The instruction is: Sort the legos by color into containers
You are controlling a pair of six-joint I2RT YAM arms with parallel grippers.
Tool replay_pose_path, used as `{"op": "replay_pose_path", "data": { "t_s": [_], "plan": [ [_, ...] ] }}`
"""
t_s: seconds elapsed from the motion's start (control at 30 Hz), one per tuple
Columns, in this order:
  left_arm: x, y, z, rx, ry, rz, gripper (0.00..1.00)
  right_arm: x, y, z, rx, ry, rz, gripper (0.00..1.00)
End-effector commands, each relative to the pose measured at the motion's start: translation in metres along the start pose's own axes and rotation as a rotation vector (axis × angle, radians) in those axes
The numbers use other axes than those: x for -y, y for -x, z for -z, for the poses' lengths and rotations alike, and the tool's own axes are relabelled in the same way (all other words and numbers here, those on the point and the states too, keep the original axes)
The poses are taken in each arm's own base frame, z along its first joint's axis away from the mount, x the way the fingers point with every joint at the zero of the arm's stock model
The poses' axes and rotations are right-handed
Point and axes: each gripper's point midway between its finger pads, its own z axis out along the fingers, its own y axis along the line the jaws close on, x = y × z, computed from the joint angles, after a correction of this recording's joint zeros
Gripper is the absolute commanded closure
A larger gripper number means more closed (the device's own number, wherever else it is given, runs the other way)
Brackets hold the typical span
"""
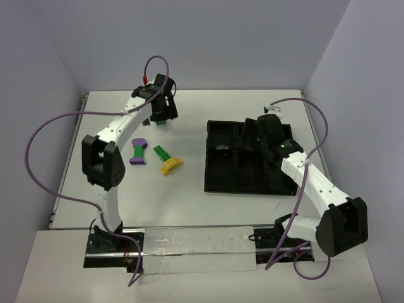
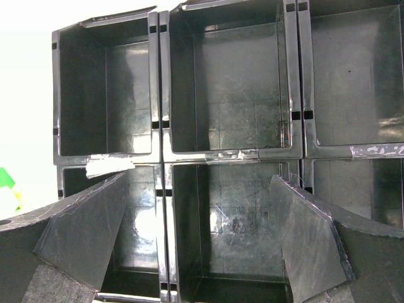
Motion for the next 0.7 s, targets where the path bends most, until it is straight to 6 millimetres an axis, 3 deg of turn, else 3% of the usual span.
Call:
{"op": "replay_pose_path", "data": {
  "t_s": [0.0, 0.1, 0.17, 0.27, 0.5, 0.67],
  "plan": [
    [0.013, -0.017, 0.048, 0.069, -0.052, 0.029, 0.04, -0.011, 0.023, 0.008, 0.054, 0.03, -0.018, 0.0],
    [0.012, -0.057, 0.044, 0.019, -0.036, 0.1, 0.22, -0.015, 0.02, 0.006, 0.038, 0.045, -0.02, 0.0],
    [0.01, -0.08, 0.04, -0.008, -0.02, 0.167, 0.26, -0.018, 0.019, 0.005, 0.031, 0.057, -0.025, 0.0],
    [0.001, -0.099, 0.031, -0.025, 0.031, 0.26, 0.26, -0.022, 0.019, 0.007, 0.03, 0.078, -0.032, 0.0],
    [0.003, -0.121, 0.009, -0.07, 0.045, 0.287, 0.14, -0.014, 0.018, 0.01, 0.037, 0.051, -0.006, 0.0],
    [0.0, -0.124, -0.007, -0.096, 0.091, 0.3, 0.23, -0.015, 0.015, 0.011, 0.026, 0.063, -0.005, 0.0]
  ]
}}
